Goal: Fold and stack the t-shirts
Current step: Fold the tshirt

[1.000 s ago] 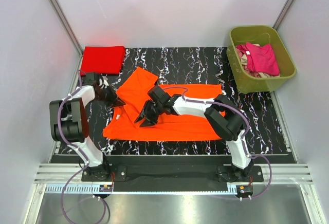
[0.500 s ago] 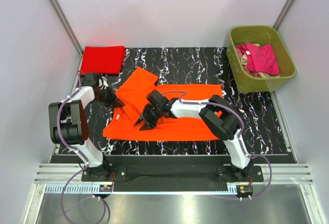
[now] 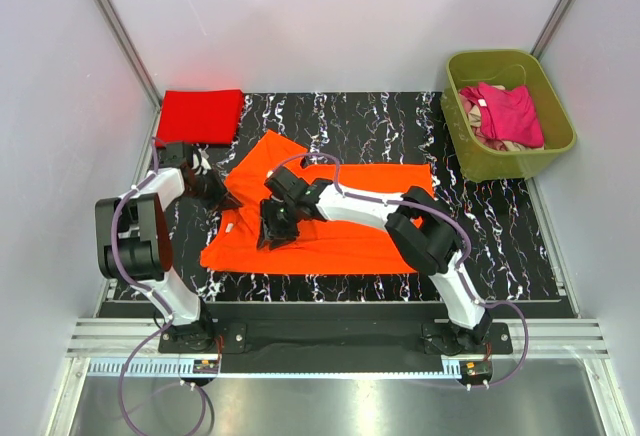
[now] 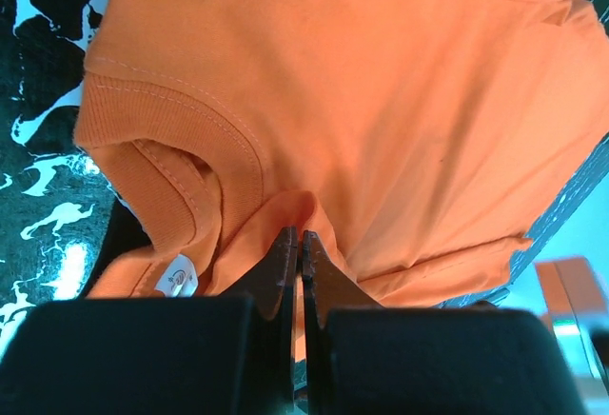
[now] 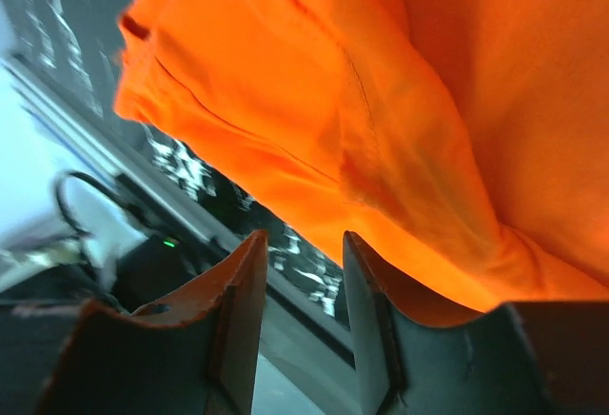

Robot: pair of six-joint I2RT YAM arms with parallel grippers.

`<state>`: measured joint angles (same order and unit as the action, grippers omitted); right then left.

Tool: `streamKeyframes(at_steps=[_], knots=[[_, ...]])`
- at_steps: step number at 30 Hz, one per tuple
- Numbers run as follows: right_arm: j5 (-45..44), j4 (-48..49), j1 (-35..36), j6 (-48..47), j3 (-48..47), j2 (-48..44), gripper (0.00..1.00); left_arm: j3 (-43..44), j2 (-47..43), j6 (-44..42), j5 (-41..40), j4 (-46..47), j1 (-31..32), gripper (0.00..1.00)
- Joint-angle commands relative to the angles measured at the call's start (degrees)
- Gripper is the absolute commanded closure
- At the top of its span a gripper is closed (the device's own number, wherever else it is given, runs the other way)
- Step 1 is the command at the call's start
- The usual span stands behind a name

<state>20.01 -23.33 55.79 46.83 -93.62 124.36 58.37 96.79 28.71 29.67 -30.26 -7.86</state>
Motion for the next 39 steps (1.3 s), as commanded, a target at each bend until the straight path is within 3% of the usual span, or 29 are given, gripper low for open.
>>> streamKeyframes(at_steps=[1, 5, 10, 13, 17, 23, 39], knots=[[-2.3, -6.8, 0.6, -12.2, -4.1, -2.1, 0.55, 1.1, 0.8, -0.9, -1.1, 1.1, 0.1, 1.0], [-5.1, -9.8, 1.0, -21.5, -9.3, 0.5, 0.57, 0.9, 0.8, -0.9, -1.4, 1.1, 0.1, 1.0], [-5.2, -12.8, 1.3, -25.7, -15.2, 4.9, 0.67, 0.5, 1.5, -0.8, -1.4, 1.1, 0.1, 1.0], [-4.3, -14.1, 1.5, -26.3, -17.8, 7.1, 0.67, 0.6, 1.7, -0.8, -1.3, 1.1, 0.1, 1.0], [-4.9, -15.1, 2.6, -27.6, -18.7, 8.9, 0.58, 1.0, 2.2, -0.8, -1.4, 1.2, 0.1, 1.0], [-6.6, -16.4, 3.6, -29.3, -19.5, 10.7, 0.57, 1.0, 2.6, -1.0, -1.2, 1.2, 0.1, 1.0], [-11.0, -18.6, 4.1, -32.9, -20.0, 9.8, 0.82, 0.6, 2.2, -1.2, -1.1, 1.1, 0.2, 1.0]])
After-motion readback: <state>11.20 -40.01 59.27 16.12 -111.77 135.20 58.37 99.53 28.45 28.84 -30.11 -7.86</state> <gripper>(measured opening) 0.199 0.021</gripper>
